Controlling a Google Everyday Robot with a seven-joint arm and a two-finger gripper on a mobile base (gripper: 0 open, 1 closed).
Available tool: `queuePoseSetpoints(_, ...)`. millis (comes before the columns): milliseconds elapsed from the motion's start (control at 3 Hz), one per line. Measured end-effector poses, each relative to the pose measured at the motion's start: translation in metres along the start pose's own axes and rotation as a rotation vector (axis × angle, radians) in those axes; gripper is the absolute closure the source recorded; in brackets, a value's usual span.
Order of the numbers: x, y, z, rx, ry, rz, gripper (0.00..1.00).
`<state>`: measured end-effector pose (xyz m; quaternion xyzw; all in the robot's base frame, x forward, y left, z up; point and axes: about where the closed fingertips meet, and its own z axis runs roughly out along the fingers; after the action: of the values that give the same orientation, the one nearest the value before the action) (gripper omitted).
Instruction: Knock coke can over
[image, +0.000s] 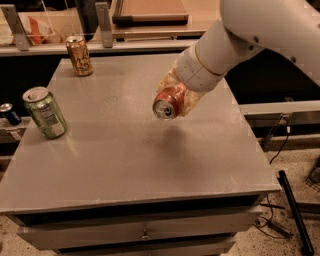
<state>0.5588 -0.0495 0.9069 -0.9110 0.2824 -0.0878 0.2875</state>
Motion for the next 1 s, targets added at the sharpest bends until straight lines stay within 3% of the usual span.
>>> queuePoseSetpoints(333, -0.008, 0.005, 0.022, -0.092, 0.08, -0.098, 1.0)
queuePoseSetpoints(667, -0.013, 0.007, 0.039, -0.153, 0.113, -0.148, 1.0)
queuePoseSetpoints(1000, -0.016, 0.008, 0.05, -0.201, 0.126, -0.168, 0.82)
